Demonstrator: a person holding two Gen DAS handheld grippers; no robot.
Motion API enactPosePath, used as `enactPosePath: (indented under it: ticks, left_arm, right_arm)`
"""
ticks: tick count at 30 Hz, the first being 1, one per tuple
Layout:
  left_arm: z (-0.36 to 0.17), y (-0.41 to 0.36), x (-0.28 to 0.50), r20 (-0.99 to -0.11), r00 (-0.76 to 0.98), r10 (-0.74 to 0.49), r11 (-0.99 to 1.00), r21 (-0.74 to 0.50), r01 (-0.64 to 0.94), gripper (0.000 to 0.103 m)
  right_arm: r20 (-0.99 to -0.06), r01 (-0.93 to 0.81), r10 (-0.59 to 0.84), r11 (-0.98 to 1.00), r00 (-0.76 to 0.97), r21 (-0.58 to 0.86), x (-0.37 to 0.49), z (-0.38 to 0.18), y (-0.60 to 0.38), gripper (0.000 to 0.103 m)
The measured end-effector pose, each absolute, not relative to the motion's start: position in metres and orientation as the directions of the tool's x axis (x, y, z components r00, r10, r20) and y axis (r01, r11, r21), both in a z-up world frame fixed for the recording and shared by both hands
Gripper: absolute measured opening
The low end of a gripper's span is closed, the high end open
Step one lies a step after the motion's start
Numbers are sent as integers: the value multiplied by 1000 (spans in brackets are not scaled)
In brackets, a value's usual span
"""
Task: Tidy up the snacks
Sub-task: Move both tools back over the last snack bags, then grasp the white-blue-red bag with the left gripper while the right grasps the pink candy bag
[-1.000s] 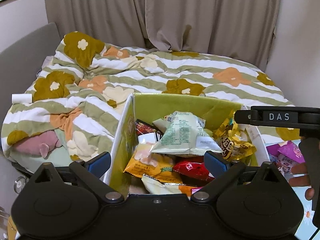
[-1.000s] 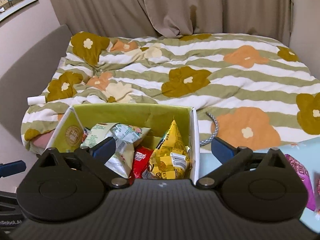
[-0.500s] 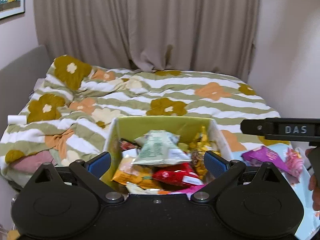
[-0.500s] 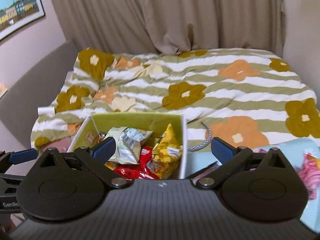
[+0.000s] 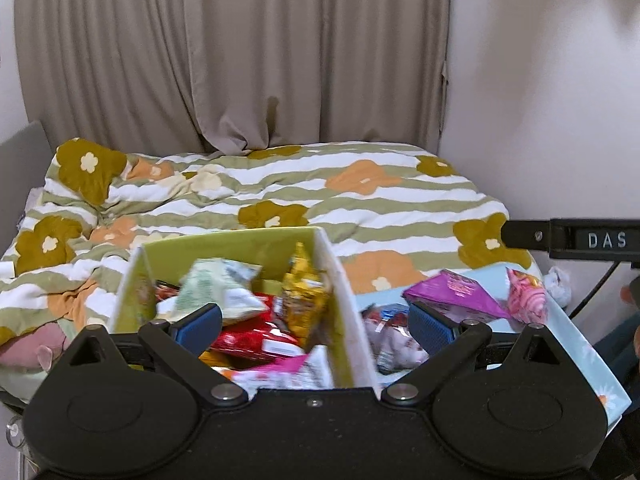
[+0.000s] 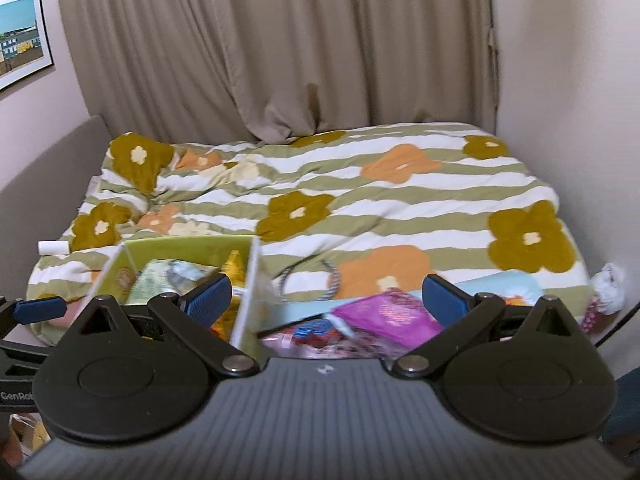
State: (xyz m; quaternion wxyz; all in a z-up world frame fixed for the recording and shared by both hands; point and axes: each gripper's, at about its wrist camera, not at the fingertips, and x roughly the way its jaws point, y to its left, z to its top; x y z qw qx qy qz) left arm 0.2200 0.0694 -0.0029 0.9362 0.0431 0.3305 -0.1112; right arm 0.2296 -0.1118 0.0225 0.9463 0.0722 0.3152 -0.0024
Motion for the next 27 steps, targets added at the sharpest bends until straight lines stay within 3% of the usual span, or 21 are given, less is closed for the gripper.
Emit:
enactPosePath:
  ticks: [6, 15, 23, 27]
  left_arm:
    - [-21, 7, 204, -630, 766, -130, 977, 51, 208, 101]
    - [-80, -73, 203, -679, 733, 36, 976, 181, 119, 101]
    - [-131, -108, 215, -724, 669, 168, 958, 281, 64, 100]
    - [-156, -116, 223, -734, 631, 253, 933, 358, 42, 95]
  right_arm:
    - [-619, 53, 29, 992, 785, 114, 228, 10, -171, 103]
    - [-675, 51, 46, 991, 737, 123, 249, -35, -254, 103]
    - [-731, 55, 69, 988, 678, 145, 276, -86, -295, 103]
    - [-756, 58, 80, 986, 650, 154, 293, -108, -305, 103]
